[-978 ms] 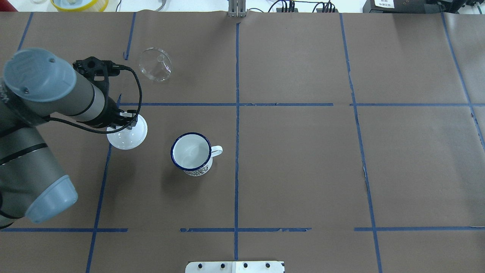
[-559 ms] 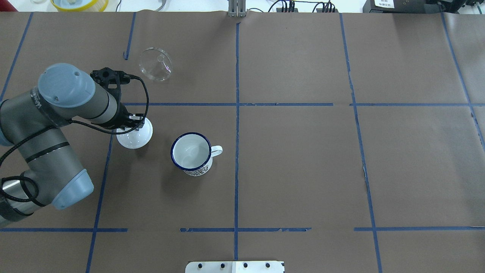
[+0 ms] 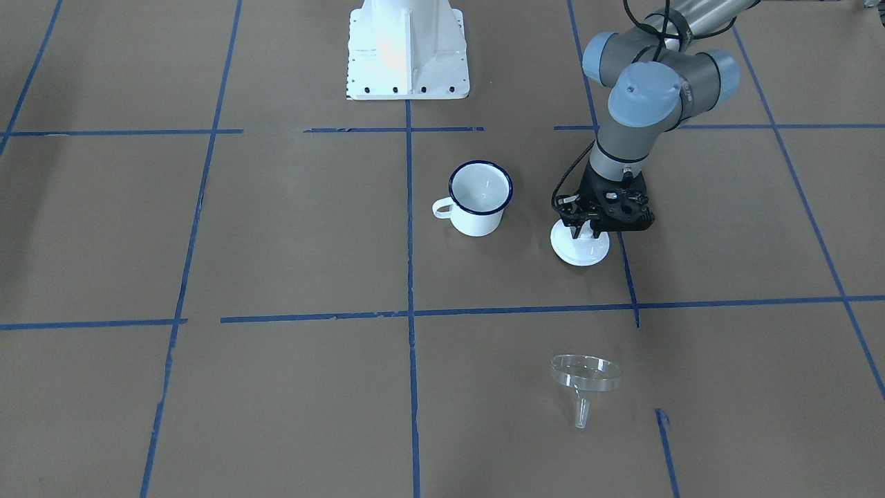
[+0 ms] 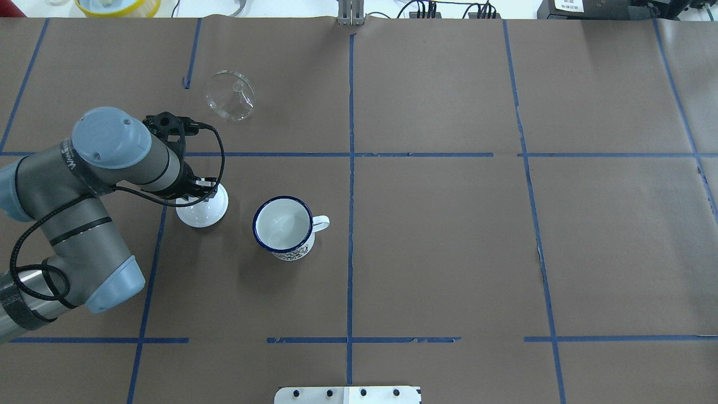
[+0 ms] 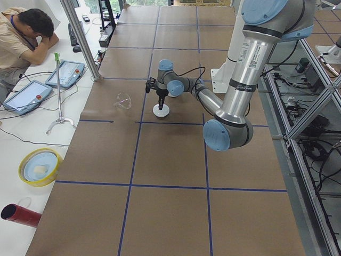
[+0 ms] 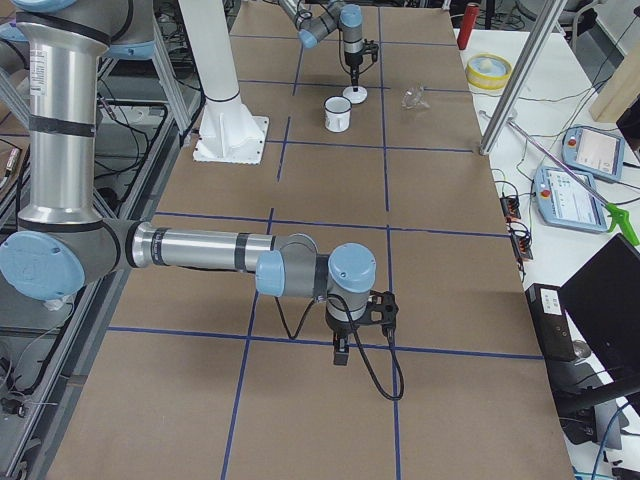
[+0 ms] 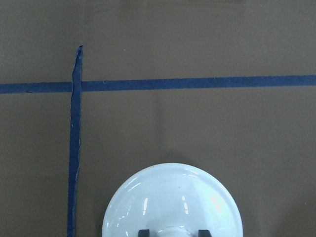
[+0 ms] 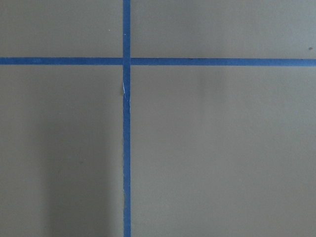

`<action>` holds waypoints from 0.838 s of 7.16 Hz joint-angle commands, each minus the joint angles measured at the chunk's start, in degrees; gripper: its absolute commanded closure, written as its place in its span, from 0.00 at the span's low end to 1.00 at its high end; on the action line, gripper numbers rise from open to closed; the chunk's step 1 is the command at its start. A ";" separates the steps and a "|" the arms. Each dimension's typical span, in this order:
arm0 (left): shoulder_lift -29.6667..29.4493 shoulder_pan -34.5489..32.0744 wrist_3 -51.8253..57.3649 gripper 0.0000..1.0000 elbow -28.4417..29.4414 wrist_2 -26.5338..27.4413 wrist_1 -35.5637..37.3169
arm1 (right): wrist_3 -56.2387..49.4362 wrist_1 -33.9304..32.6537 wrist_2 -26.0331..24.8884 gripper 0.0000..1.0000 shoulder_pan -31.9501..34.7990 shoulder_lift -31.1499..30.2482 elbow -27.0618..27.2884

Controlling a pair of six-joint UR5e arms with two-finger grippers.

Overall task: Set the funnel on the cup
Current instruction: 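Carry the white lid beside the mug and set it on the table, then release the lid and move the left gripper to the clear glass funnel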

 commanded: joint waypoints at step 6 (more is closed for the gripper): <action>-4.13 -0.41 -41.33 0.00 -4.72 12.24 -13.47 | 0.00 0.00 0.00 0.00 0.00 0.00 0.00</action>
